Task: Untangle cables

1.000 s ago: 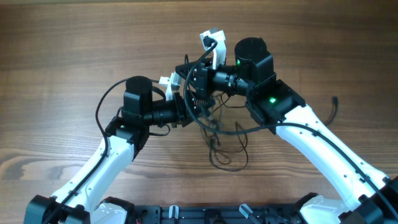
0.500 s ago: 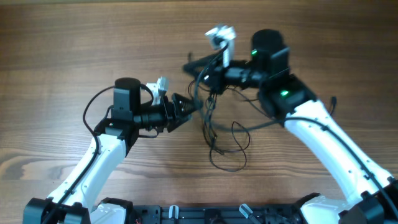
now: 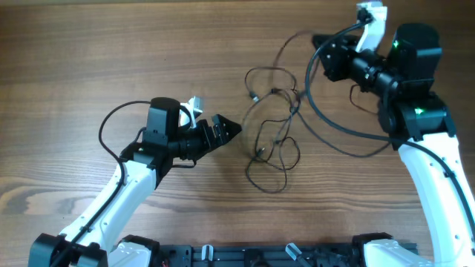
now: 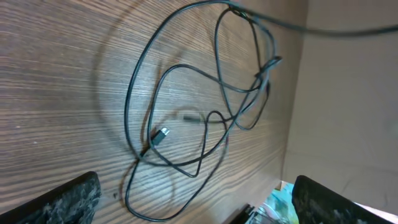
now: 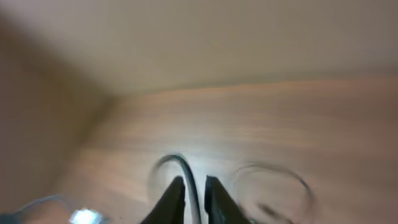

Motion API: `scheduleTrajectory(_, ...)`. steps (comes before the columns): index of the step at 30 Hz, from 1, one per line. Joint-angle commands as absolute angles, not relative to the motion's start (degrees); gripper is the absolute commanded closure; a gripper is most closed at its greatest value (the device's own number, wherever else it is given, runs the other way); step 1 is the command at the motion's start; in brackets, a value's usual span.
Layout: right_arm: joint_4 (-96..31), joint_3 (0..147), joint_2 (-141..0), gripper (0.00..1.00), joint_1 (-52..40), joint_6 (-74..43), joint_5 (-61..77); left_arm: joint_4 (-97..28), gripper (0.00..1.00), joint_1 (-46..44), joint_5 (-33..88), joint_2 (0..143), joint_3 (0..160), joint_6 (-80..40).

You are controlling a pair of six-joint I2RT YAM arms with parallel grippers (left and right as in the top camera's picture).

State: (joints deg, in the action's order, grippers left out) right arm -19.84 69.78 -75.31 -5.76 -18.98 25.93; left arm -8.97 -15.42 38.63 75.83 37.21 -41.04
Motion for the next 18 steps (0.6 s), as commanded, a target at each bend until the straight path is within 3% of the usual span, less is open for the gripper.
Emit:
scheduleTrajectory(1, -27.4, 69.9, -77.3, 0.84, -6.1, -10.9, 16.0, -9.0, 0.00, -15.7, 34.8, 75.8, 37.1, -39.7)
scheduleTrajectory(3, -31.8, 69.8, -78.8, 0.87, -6.1, -8.6, 11.6, -9.0, 0.00, -15.6, 32.8, 75.8, 37.1, -40.2)
scheduleTrajectory(4, -33.6, 69.8, -79.6, 0.95, -6.1, -8.5, 9.9, -9.0, 0.00, -15.6, 32.2, 75.8, 37.1, -41.2)
scheduleTrajectory(7, -34.7, 69.8, -80.4, 0.95, -6.2, -5.9, 16.6, -9.2, 0.00, -15.6, 32.2, 75.8, 37.1, -41.2)
scheduleTrajectory(10, -34.3, 69.8, -80.6, 0.71, -6.2, -3.0, 26.9, -9.3, 0.00, -15.6, 31.0, 75.8, 37.1, -41.2)
scheduleTrajectory(13, -36.5, 69.7, -82.5, 0.54, -8.1, -6.1, 30.6, -11.7, 0.00, -15.6, 22.9, 75.8, 37.1, -45.3)
scheduleTrajectory(16, -41.1, 69.5, -86.0, 0.49, -13.0, -12.3, 31.1, -21.5, 0.00, -14.9, 6.6, 75.8, 37.1, -65.5)
scheduleTrajectory(18, -41.0, 68.5, -87.8, 0.43, -16.6, -12.0, 31.6, -25.8, 0.00, -13.4, 0.8, 75.8, 37.1, -71.9)
